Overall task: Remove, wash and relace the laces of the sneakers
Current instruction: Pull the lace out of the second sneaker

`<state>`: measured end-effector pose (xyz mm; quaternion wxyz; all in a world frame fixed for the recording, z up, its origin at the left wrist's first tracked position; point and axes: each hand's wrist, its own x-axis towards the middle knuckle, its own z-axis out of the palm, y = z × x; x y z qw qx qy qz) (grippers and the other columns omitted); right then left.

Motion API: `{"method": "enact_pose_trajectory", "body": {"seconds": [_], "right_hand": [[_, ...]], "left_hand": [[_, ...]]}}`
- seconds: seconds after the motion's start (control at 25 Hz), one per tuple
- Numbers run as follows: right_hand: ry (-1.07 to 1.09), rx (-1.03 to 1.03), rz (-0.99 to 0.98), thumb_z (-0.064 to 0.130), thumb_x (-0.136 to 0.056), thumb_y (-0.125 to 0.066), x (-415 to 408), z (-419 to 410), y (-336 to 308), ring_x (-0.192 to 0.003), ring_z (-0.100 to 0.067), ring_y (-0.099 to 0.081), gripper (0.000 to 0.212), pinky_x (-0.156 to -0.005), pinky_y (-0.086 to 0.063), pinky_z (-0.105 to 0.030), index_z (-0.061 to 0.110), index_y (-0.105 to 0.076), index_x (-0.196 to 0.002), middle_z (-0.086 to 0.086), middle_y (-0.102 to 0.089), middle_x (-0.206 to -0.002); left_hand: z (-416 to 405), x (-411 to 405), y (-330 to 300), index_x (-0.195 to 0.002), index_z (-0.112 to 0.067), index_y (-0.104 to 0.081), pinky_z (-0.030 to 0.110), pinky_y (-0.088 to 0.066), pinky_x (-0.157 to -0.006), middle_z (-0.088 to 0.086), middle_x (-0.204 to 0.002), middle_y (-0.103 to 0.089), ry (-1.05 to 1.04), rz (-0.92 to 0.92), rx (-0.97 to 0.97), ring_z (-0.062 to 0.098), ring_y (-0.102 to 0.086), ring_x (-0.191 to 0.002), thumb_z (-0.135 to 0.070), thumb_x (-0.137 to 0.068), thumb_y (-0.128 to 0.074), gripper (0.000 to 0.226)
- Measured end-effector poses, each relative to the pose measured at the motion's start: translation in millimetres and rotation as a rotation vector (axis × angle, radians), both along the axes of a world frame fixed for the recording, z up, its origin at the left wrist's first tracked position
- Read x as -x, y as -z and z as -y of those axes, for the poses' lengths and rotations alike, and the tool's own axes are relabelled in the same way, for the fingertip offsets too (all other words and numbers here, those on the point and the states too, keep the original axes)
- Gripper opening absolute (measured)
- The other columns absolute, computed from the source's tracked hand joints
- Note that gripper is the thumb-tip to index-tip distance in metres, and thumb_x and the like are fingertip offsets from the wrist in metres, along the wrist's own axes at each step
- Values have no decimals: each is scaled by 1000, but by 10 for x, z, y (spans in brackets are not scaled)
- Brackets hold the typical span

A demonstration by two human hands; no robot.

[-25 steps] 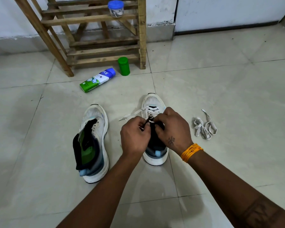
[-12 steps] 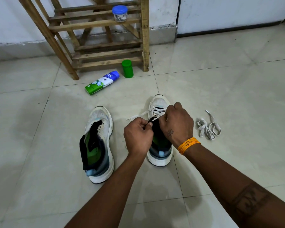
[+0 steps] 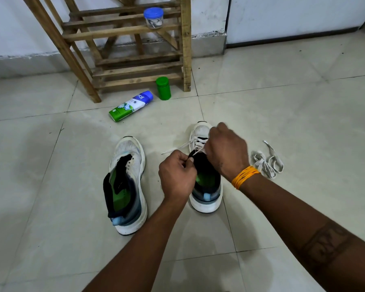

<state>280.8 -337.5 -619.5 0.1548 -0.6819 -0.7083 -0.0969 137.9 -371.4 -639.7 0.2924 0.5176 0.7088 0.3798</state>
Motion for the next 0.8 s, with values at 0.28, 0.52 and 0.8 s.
{"method": "enact_pose_trajectory", "body": {"seconds": [0.28, 0.52, 0.8], "right_hand": [[-43, 52, -26, 23, -81, -64, -8, 174, -70, -70, -35, -61, 16, -50, -34, -31, 13, -66, -94, -10, -54, -97], [-153, 115, 16, 25, -89, -63, 66, 170, 102, -70, -36, -62, 16, -49, -27, -32, 13, -62, -78, -8, -57, -88], [86, 100, -35, 24, -84, -62, -283, 45, -80, -74, -40, -63, 16, -54, -38, -34, 12, -67, -94, -12, -57, -93]], "left_hand": [[-19, 17, 15, -73, -21, -66, 24, -46, -59, -9, -62, -64, 26, -9, -6, 5, -61, -61, -22, -86, -74, 16], [-1, -26, 26, -74, -22, -65, 26, -48, -59, -10, -64, -65, 41, -25, -5, 7, -63, -63, -22, -86, -73, 14], [-9, -23, 39, -71, -22, -62, 26, -47, -58, -8, -61, -63, 30, -22, -27, 8, -60, -59, -22, -87, -74, 20]]}}
